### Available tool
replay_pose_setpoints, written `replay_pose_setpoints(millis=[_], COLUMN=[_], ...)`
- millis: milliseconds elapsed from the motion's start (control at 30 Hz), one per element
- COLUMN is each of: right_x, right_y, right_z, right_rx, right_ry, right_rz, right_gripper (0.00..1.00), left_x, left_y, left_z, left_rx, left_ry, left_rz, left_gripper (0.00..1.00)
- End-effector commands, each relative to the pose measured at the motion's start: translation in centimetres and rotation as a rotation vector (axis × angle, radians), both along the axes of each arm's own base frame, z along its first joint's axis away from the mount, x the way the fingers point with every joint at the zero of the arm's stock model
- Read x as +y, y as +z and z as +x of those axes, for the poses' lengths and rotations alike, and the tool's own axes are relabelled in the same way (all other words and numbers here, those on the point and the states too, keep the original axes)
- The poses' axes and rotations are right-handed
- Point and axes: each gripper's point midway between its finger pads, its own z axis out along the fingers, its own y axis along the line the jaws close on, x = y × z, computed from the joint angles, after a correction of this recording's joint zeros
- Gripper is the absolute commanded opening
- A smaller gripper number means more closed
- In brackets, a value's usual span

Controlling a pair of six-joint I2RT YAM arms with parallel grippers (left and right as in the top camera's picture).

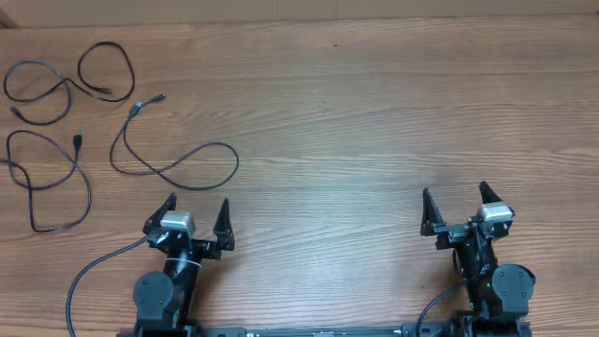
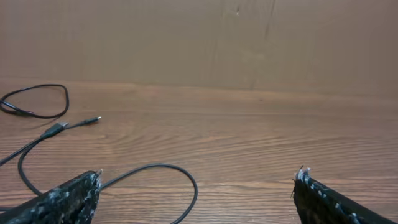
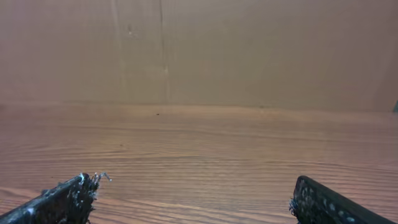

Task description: Untangle cables

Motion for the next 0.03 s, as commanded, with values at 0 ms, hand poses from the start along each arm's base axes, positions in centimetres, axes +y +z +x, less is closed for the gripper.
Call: replay_pose_setpoints(millis=[0], right_x=[-0.06], right_y=[-0.14], right_z=[0.0], right_rx=[-0.006], right_ry=[-0.005], right_rz=[-0.004], right_gripper=[1.0], left_x=[0.05], left_y=[-0.16], left_z=[0.01], left_rx=[-0.004], left_ry=[0.003], left_rz=[0.018], left_gripper=[0.99])
